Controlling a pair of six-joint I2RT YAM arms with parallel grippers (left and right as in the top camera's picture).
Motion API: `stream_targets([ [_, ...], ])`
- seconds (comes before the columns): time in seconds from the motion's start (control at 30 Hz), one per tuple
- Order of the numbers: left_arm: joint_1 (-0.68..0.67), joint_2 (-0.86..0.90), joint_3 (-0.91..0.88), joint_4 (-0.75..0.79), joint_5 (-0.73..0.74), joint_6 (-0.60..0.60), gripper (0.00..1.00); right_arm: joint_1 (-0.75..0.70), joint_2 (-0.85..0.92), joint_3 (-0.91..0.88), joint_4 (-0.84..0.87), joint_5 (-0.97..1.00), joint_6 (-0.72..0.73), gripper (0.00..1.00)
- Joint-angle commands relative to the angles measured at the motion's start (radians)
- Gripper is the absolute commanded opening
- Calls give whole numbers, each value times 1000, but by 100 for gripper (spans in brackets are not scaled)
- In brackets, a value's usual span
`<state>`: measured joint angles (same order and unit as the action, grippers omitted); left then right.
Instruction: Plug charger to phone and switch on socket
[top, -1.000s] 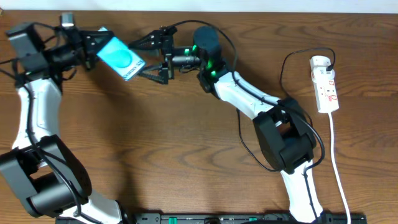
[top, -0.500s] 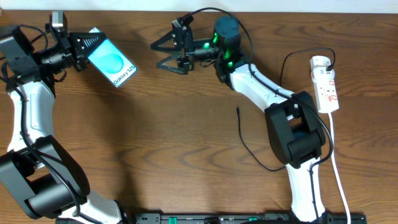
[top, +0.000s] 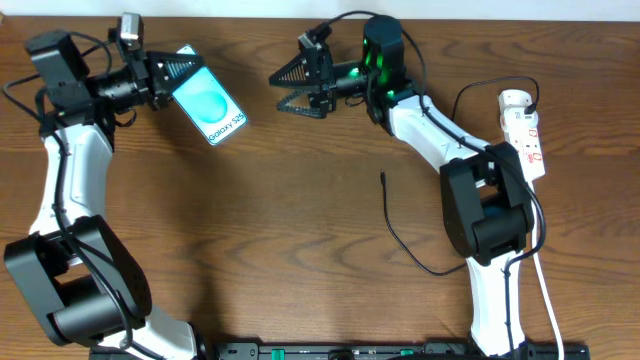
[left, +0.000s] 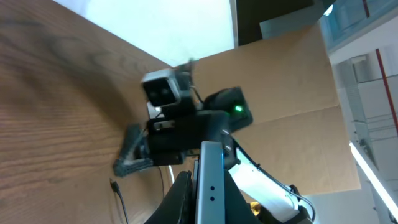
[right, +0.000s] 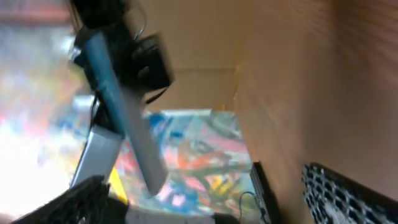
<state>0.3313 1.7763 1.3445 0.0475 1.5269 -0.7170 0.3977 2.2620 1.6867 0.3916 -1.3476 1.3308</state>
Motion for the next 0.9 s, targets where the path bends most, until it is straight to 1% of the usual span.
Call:
stream_targets([
  [0.0, -2, -18, -6, 2, 1, 16, 7, -8, 3, -1, -214, 241, -190, 99],
  [0.07, -2, -18, -6, -1, 2, 16, 7, -12, 3, -1, -399, 370, -312, 99],
  [0.27, -2, -18, -6, -1, 2, 16, 7, -41, -10, 23, -795, 614, -582, 99],
  [0.43, -2, -18, -6, -30, -32, 18, 7, -64, -56, 102, -1123, 895, -729, 99],
  [0.57, -8, -18, -6, -81, -59, 62, 7, -63, -102, 183, -1352, 1156, -777, 99],
  [0.67, -29, -18, -6, -164, -99, 124, 7, -51, -130, 240, -1505, 1326, -798, 99],
  [0.77, -57, -16, -6, -245, -162, 180, 8, -43, -137, 274, -1595, 1400, -816, 99],
  [0.8, -74, -16, -6, -277, -192, 198, 7, -40, -137, 283, -1649, 1426, -818, 99],
  [0.87, -92, -16, -6, -288, -215, 207, 7, -39, -137, 282, -1694, 1450, -818, 99],
])
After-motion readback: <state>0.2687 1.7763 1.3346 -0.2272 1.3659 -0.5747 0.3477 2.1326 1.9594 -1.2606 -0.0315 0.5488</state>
